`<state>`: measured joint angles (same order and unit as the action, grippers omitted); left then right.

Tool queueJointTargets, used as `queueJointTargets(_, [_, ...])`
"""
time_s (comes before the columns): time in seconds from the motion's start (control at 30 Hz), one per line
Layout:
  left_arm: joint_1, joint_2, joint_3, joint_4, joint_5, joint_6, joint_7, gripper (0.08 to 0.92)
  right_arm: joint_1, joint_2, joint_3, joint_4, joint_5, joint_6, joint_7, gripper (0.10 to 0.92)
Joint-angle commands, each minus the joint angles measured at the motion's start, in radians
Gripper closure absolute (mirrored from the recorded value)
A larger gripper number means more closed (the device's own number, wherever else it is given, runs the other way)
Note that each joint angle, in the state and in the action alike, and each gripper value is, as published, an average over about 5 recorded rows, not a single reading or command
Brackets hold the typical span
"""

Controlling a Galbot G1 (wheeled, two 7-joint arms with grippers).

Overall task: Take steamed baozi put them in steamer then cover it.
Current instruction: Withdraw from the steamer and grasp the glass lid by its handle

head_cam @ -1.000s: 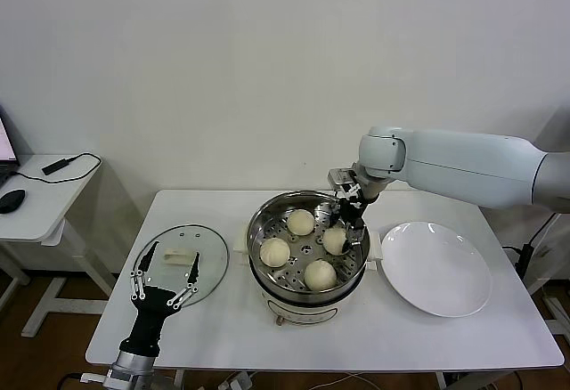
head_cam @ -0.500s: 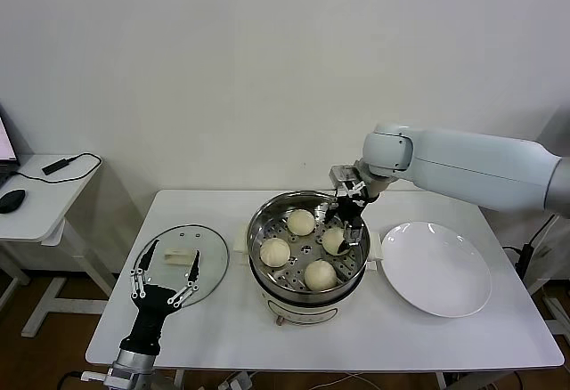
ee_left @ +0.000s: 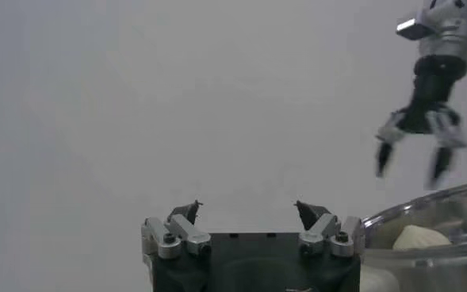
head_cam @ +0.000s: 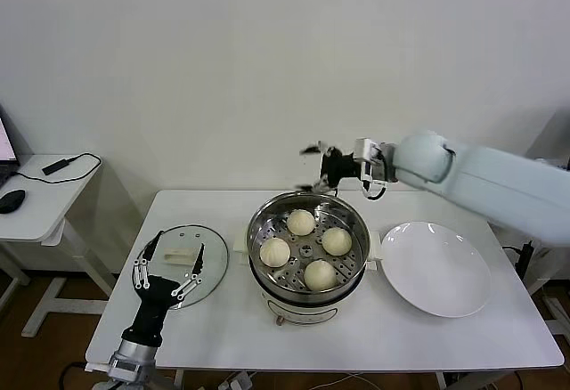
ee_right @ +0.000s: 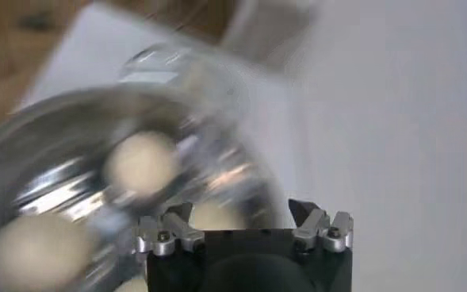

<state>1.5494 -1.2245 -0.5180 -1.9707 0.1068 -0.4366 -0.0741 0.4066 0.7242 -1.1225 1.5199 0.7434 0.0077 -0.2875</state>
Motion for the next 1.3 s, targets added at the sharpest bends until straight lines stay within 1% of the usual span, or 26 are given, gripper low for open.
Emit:
queueJointTargets(0.03, [-0.008, 0.007, 0.001, -0.017, 0.059, 0.038, -0.007, 0.177, -0.686, -0.149, 0.747, 0.114, -0.096, 0.280, 0.611, 0.203])
queueJointTargets(0.17, [-0.014, 0.011, 0.002, -0.011, 0.096, 0.050, -0.017, 0.177, -0.976, -0.088, 1.075, 0.089, -0.176, 0.339, 0.652, 0.203])
queueJointTargets(0.27, [-0.018, 0.018, 0.003, 0.000, 0.151, 0.066, -0.038, 0.177, -1.179, -0.017, 1.286, 0.084, -0.226, 0.366, 0.637, 0.203])
queueJointTargets(0.5, [-0.035, 0.039, -0.012, 0.049, 0.348, 0.137, -0.083, 0.177, -1.529, 0.169, 1.581, 0.068, -0.301, 0.423, 0.558, 0.203])
queueJointTargets(0.67, [-0.044, 0.065, -0.040, 0.122, 0.580, 0.197, -0.104, 0.177, -1.679, 0.269, 1.662, 0.080, -0.327, 0.446, 0.521, 0.203])
queueJointTargets(0.87, [-0.053, 0.083, -0.067, 0.241, 0.868, 0.242, -0.115, 0.177, -1.759, 0.345, 1.695, 0.094, -0.345, 0.460, 0.501, 0.203])
queueJointTargets(1.07, [-0.105, 0.078, -0.049, 0.387, 1.014, 0.204, -0.181, 0.177, -1.792, 0.373, 1.709, 0.095, -0.356, 0.463, 0.490, 0.203])
queueJointTargets(1.3, [-0.194, 0.064, -0.020, 0.493, 1.125, 0.253, -0.271, 0.177, -1.802, 0.396, 1.710, 0.093, -0.367, 0.462, 0.483, 0.203])
